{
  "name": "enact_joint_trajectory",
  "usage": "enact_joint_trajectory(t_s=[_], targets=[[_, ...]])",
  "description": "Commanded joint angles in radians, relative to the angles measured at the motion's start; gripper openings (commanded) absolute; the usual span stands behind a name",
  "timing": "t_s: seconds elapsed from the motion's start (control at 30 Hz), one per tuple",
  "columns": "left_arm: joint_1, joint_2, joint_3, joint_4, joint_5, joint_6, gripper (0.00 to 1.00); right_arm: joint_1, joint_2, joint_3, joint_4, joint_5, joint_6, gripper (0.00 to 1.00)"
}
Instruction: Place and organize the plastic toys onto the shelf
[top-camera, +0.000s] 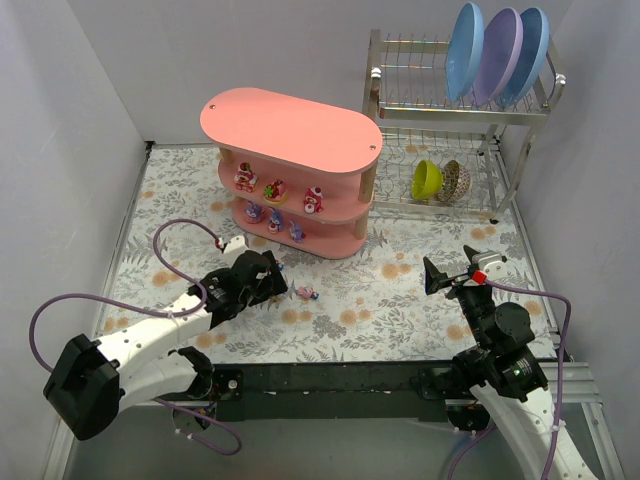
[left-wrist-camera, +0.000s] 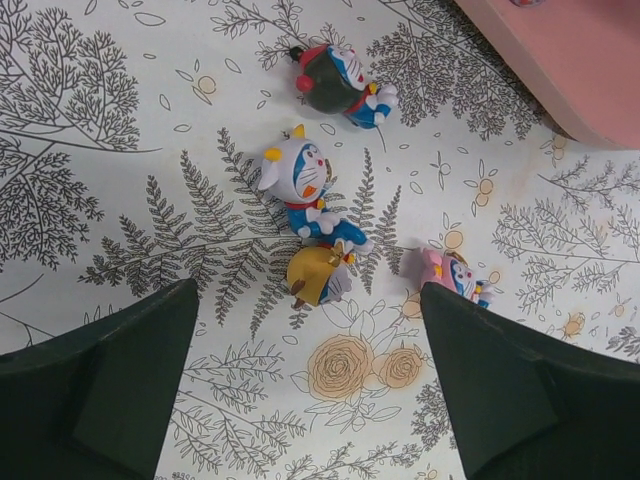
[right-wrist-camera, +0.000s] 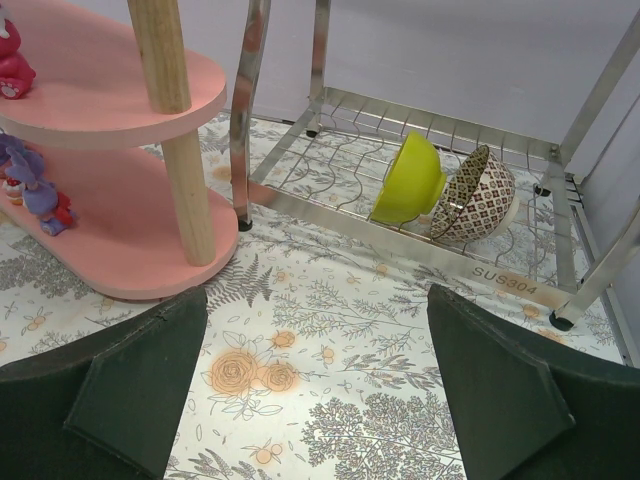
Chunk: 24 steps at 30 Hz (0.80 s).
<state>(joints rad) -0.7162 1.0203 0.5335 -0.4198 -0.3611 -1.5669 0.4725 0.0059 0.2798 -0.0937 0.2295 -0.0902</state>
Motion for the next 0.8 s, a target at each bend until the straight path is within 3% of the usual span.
enact_joint_trajectory(t_s=[0.0, 0.2, 0.4, 0.6, 0.77], targets=[[0.004, 0.053, 0.06, -0.042, -0.042, -0.091, 0.91, 0.005, -0.205, 0.002, 0.06, 0.007, -0.006, 0.98], [-0.011, 0.103, 0.072, -0.027, -0.007, -0.212, 0.87, 0.005, -0.205, 0.002, 0.061, 0.005, -0.006, 0.98], [-0.094, 0.152, 0.1, -0.049, -0.062, -0.333, 0.85, 0.005, -0.205, 0.002, 0.063, 0.007, -0.008, 0.98], [-0.135, 0.234, 0.181, -0.207, -0.192, -0.476, 0.72, 0.005, -0.205, 0.006, 0.057, 0.007, -0.005, 0.98], [-0.23, 0.296, 0.253, -0.339, -0.268, -0.7, 0.67, 0.005, -0.205, 0.007, 0.055, 0.005, -0.005, 0.98]])
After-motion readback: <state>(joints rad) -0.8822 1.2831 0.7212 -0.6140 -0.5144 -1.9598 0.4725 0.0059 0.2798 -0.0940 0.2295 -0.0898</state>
